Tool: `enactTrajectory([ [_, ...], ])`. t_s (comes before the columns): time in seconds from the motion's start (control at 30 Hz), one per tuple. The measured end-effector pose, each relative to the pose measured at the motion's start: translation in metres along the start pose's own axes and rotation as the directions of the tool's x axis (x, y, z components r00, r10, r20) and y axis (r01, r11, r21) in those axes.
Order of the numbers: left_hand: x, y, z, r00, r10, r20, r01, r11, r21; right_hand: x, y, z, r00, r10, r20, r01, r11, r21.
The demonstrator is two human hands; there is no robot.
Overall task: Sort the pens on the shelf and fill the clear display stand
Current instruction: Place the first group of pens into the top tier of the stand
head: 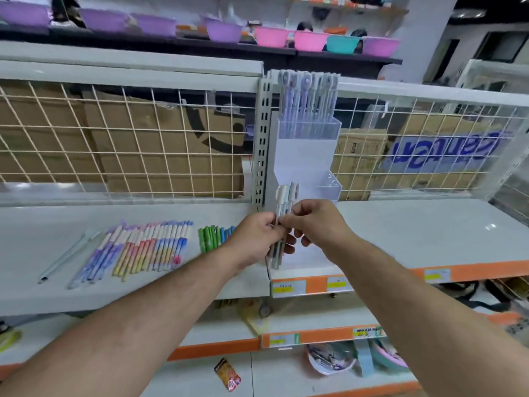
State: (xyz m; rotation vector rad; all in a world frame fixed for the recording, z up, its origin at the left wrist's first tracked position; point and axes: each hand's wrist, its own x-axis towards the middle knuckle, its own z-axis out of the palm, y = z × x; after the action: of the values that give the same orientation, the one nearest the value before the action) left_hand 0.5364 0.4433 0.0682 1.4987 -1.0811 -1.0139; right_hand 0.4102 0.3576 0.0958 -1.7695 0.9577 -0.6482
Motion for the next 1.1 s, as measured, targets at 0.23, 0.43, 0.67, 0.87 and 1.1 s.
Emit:
enactTrajectory([
  [0.23,0.051,0.022,-0.003,0.998,0.059,0.029,-0.060,0.998,0.017,0.036,-0.012,-0.020,0.998,0.002,-0.059,-0.003,1.000,-0.015],
  [0.43,0.094,0.043,-0.008,0.989,0.148,0.030,-0.148,0.989,-0.011,0.068,-0.032,-0.038,0.986,-0.048,-0.159,0.046,0.999,-0.014],
  [0.67,0.126,0.064,-0.012,0.987,0.155,-0.031,-0.157,0.980,-0.122,0.104,-0.060,-0.057,0.959,-0.145,-0.243,0.125,0.988,-0.095],
  [0.87,0.144,0.065,-0.010,0.991,0.063,-0.117,-0.090,0.965,-0.245,0.146,-0.105,-0.091,0.888,-0.302,-0.347,0.281,0.953,-0.113],
  [1.1,0.148,0.064,-0.010,0.982,0.032,-0.186,-0.083,0.959,-0.272,0.180,-0.125,-0.096,0.845,-0.400,-0.355,0.356,0.916,-0.186],
])
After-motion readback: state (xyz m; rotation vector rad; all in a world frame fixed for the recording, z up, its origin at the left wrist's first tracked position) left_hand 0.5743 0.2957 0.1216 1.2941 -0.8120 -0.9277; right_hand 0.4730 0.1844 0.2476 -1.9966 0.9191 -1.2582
